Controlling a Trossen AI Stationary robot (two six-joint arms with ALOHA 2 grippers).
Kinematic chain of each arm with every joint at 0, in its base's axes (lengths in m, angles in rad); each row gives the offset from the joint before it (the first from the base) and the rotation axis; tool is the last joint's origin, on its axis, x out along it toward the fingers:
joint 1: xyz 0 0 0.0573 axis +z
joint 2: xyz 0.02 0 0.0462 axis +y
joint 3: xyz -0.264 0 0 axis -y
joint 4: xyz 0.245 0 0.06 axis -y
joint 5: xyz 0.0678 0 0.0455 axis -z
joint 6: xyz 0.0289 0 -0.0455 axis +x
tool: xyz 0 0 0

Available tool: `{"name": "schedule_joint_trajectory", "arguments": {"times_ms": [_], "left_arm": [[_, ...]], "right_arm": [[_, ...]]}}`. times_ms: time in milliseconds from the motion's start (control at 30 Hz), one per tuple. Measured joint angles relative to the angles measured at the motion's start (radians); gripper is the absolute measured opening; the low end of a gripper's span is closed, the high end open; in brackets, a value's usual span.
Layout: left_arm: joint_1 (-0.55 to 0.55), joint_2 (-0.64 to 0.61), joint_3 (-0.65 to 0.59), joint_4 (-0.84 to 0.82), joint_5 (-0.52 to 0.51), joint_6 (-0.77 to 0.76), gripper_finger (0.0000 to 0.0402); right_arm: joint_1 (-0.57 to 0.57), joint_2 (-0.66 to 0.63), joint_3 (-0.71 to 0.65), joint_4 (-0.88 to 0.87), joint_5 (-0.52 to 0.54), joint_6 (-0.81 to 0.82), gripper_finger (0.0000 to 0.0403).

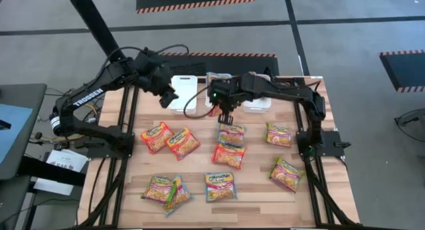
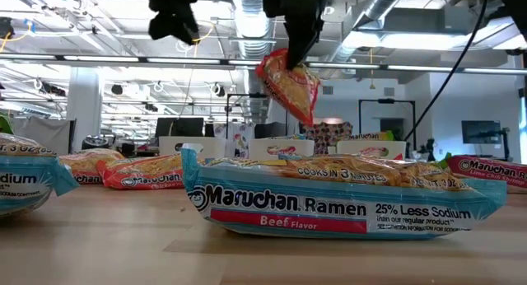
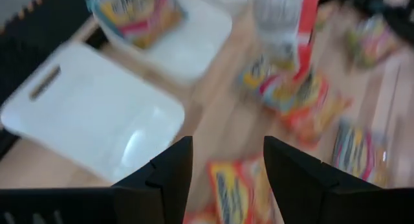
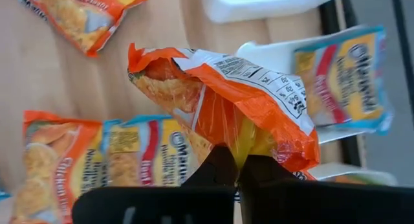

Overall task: Sort Maruchan noodles
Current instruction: Put the orange noodle pack into the left white bin

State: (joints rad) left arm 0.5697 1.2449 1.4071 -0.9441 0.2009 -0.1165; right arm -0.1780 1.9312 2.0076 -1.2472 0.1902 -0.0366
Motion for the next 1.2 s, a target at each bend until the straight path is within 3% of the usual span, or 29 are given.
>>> {"name": "schedule_joint_trajectory", "arguments": {"times_ms": [500,1200], "left_arm": [[-0.070,0.000,0.000,0.274,-0.063,-0.022,0.0174],[-0.128,0.199,0.000,0.476,-0.016,-0.077,0.0174]], "right_arm": [[-0.103,0.000,0.189,0.041,0.030,-0.169,0.0006],[-0.102,0.000,0.210,0.039,0.048,-0.306,0.0006]]}}
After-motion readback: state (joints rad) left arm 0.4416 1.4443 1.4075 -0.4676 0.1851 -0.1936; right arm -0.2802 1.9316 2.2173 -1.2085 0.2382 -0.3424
